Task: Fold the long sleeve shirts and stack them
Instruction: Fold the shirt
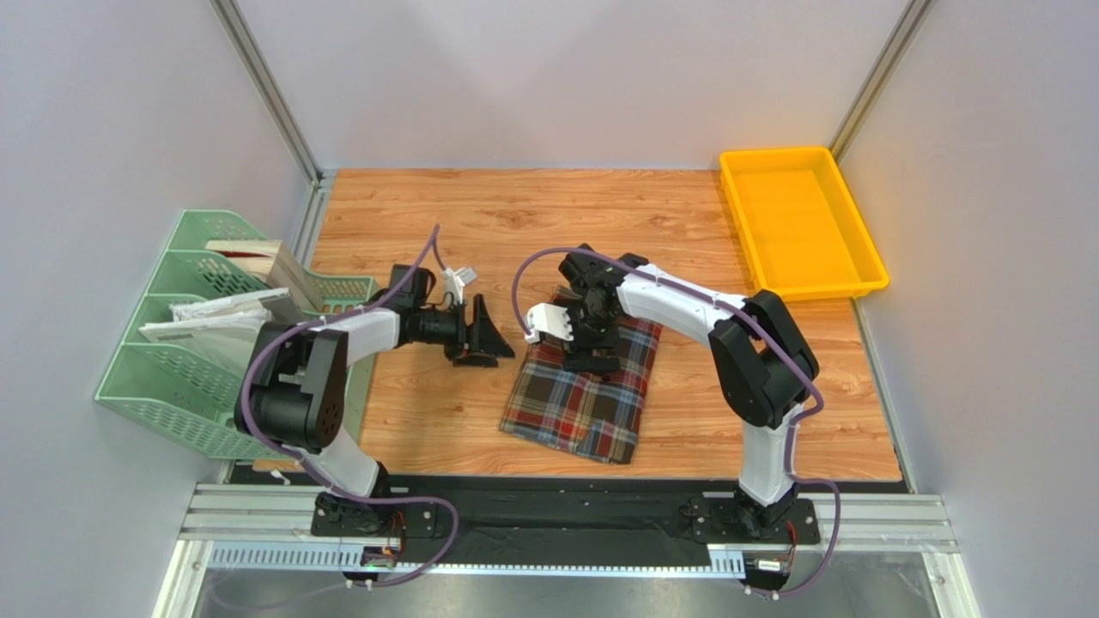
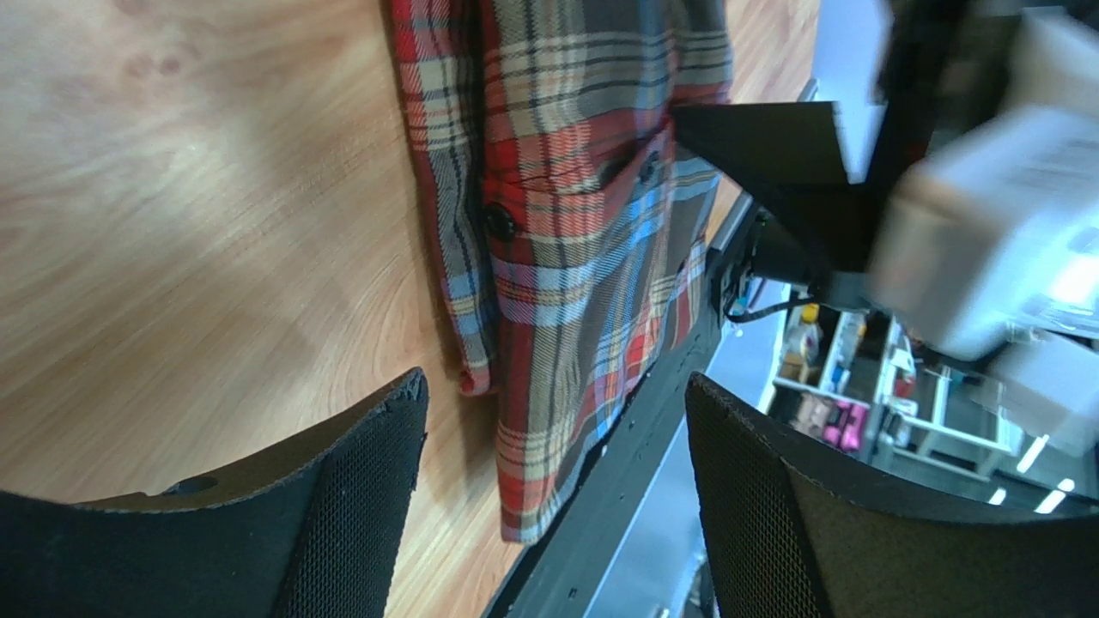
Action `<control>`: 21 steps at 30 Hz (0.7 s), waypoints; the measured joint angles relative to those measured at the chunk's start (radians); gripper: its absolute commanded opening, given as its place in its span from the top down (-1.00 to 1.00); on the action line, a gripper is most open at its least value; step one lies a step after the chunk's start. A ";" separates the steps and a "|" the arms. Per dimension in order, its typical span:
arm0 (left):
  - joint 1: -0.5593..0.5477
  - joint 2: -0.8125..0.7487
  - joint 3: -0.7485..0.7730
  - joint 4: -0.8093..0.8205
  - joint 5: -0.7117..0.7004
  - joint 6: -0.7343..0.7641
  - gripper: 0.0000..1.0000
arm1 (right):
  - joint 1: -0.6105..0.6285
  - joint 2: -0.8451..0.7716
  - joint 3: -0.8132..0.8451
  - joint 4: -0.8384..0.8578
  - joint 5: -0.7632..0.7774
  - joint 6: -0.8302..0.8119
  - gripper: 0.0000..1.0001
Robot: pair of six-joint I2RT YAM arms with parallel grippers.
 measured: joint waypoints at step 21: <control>-0.168 0.282 0.179 0.149 -0.095 -0.105 -0.43 | -0.022 -0.055 -0.098 0.019 -0.093 0.183 -0.64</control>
